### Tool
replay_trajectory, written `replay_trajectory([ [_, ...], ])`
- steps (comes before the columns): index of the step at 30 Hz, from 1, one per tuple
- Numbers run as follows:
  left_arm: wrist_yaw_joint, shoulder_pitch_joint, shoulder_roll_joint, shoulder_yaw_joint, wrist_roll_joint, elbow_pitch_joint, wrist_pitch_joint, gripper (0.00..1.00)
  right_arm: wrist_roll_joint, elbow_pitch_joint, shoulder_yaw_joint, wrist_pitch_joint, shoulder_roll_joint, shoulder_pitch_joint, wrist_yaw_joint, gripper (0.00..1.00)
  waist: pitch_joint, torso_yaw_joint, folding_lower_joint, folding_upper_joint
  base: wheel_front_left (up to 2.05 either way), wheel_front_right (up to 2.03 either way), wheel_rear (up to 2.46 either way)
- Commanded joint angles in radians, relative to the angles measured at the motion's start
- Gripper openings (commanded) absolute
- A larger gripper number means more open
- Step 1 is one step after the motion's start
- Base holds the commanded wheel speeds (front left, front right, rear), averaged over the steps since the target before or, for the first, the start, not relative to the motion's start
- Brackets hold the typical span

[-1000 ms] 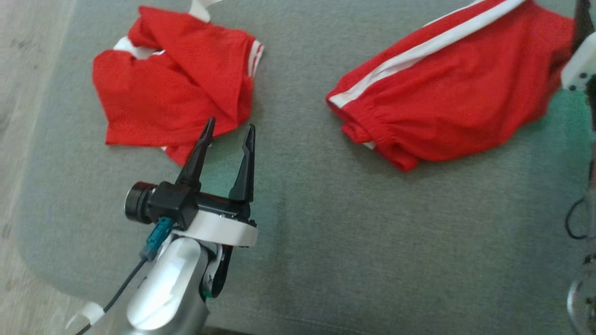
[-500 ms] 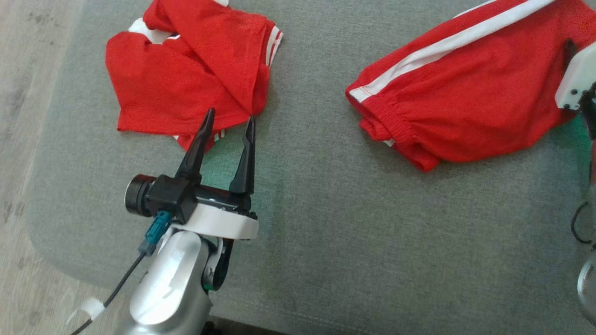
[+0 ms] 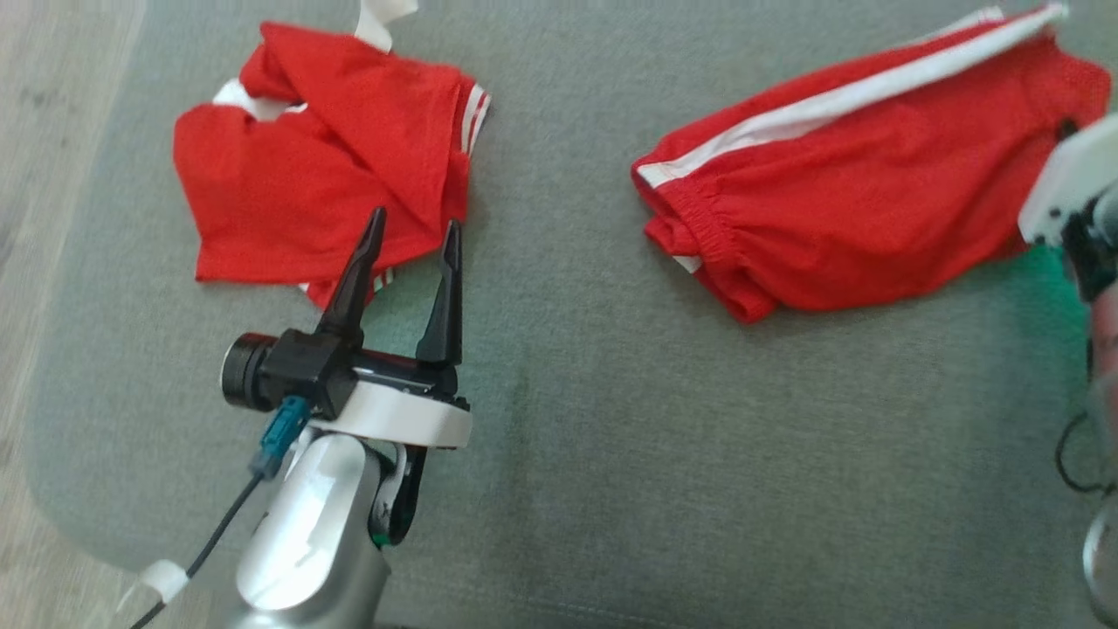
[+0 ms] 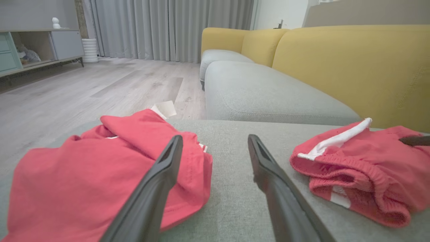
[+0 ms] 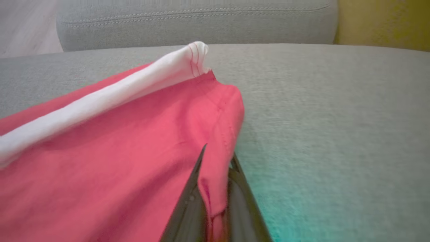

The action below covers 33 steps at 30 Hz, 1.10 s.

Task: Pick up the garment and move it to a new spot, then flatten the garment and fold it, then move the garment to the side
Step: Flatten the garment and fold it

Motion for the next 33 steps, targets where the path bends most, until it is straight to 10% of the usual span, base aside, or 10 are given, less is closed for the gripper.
replay_trajectory([
  [1,-0.006,0.004,0.010,0.040,0.015,-0.026,-0.005,1.00,0.024,-0.027,0.013,-0.023,-0.023,0.010,0.006,0.00,-0.036,-0.028,0.0001,0.0000,0.00,0.00,0.00],
  [18,-0.020,0.059,0.008,0.065,0.029,-0.011,-0.005,1.00,0.159,-0.116,-0.109,-0.083,-0.126,0.268,0.006,0.00,-0.123,-0.074,0.0001,0.0000,0.00,0.00,0.00],
  [33,-0.020,0.089,0.011,0.069,0.046,0.017,-0.005,1.00,0.235,-0.269,-0.065,-0.210,0.030,0.280,0.006,0.00,-0.206,-0.070,0.0001,0.0000,0.00,0.00,0.00],
])
